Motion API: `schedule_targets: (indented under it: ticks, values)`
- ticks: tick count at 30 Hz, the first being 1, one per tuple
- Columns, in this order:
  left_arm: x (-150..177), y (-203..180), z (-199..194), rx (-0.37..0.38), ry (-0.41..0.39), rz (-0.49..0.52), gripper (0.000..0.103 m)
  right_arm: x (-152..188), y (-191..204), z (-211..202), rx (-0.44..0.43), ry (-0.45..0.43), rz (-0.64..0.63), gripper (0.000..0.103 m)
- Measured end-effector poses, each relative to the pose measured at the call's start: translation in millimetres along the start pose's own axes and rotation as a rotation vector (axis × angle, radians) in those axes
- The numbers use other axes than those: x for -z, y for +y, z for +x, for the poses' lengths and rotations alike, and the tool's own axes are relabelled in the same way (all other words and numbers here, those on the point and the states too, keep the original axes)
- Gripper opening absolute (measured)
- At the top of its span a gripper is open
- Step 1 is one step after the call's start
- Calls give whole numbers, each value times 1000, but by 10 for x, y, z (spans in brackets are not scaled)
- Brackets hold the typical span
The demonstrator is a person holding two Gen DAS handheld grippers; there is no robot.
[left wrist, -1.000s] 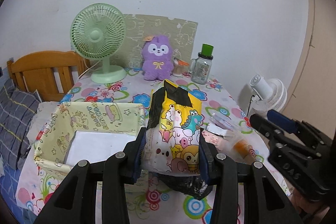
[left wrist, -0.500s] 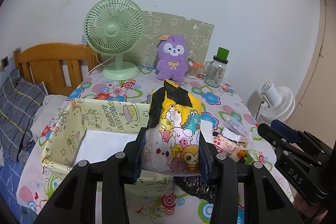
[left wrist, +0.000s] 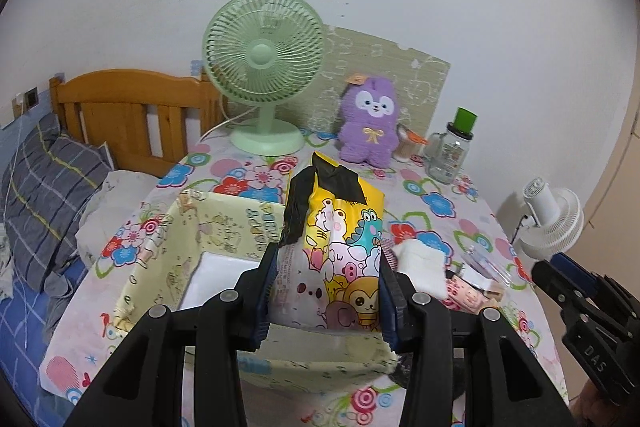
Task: Organize soft objects
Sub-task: 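Drop the yellow pack into the basket with the left gripper while the right lifts the box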
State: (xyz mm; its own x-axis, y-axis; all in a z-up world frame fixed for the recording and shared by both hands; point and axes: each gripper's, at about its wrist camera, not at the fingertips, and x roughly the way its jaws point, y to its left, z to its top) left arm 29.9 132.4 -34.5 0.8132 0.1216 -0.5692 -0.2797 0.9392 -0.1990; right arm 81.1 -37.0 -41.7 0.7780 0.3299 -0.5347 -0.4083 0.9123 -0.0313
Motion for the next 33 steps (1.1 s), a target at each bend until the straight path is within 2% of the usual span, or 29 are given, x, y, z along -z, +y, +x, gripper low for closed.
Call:
schedule_targets:
  ticks: [16,29,30,32,33]
  values:
    - [-76,380,87,-98,-7,-72,44,17,-22,-13,-32,-3,10,38]
    - [-63,420,172,-109,14,-74,44,58,-116,-10,-19,6,34,38]
    - [-65,417,180,-111,15,-73,46,58,-116,-9,-19,6,33,38]
    - [-68,403,201,-116,23,-64,59,60,-117,2,-20,8,31,38]
    - [-69,391,219,-120,31,-55,72,64,-118,5,-20,10,31,38]
